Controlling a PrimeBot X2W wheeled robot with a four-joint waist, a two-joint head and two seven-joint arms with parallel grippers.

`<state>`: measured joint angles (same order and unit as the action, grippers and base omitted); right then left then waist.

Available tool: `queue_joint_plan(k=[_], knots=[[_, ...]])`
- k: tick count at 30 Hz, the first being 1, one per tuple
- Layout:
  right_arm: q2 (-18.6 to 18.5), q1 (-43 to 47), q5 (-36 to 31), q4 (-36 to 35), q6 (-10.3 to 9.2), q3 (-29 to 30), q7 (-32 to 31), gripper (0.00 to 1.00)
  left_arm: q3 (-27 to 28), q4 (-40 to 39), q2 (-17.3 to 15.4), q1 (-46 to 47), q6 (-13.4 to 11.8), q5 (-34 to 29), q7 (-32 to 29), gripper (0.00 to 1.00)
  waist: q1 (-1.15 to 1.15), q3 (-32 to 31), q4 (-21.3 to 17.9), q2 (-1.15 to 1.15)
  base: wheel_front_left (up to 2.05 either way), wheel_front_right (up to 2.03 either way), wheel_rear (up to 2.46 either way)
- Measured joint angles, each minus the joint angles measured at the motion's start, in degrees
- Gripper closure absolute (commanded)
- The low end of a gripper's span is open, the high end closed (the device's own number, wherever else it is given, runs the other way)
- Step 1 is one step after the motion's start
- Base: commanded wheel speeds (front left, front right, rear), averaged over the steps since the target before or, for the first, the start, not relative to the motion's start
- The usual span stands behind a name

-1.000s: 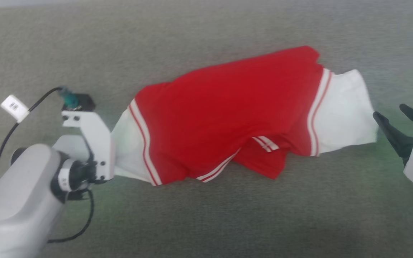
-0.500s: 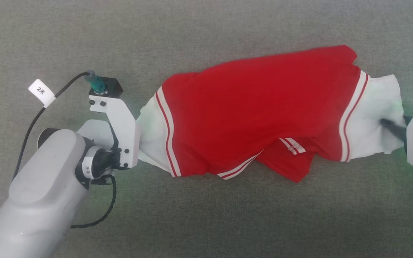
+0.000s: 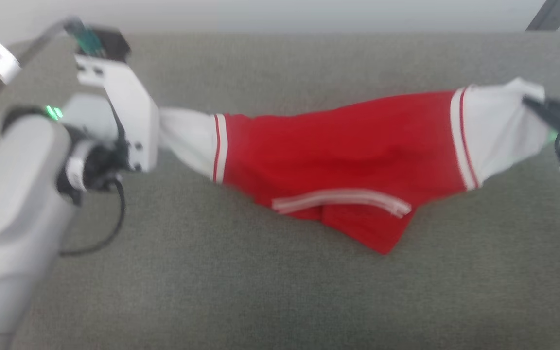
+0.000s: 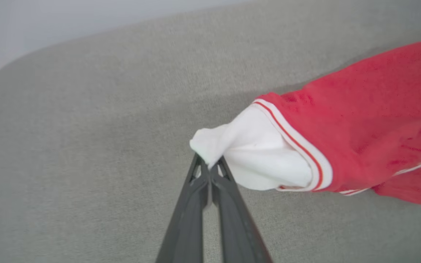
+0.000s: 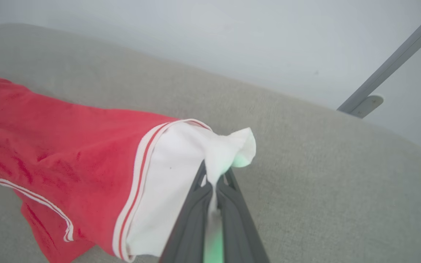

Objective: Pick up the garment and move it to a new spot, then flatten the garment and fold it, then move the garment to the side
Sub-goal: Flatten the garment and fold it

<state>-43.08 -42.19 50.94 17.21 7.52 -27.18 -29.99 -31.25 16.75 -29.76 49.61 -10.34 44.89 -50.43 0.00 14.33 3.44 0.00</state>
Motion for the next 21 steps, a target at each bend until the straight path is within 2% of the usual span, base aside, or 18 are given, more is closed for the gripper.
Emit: queue_joint_plan(k=[5, 10, 21], knots=[[0.62, -6.08, -1.31, -2.45, 0.00, 1.35, 3.69, 1.00, 1.82, -2.11, -2.27, 6.25, 0.57, -1.46, 0.21, 1.00, 0.00, -4.58, -1.20, 0.00, 0.00, 0.00, 0.00], [3.74, -10.82, -3.82, -1.67, 0.01, 2.59, 6.83, 1.00, 3.25, -1.07, -3.02, 11.62, 0.76, -2.77, 2.29, 1.00, 0.00, -8.42, -2.29, 0.00, 0.00, 0.00, 0.00], [9.35, -18.61, -9.78, 3.76, 0.00, 3.04, 11.84, 1.00, 3.35, 3.98, -3.27, 19.62, 5.09, -5.31, 7.31, 1.00, 0.00, -13.05, -4.02, 0.00, 0.00, 0.00, 0.00]])
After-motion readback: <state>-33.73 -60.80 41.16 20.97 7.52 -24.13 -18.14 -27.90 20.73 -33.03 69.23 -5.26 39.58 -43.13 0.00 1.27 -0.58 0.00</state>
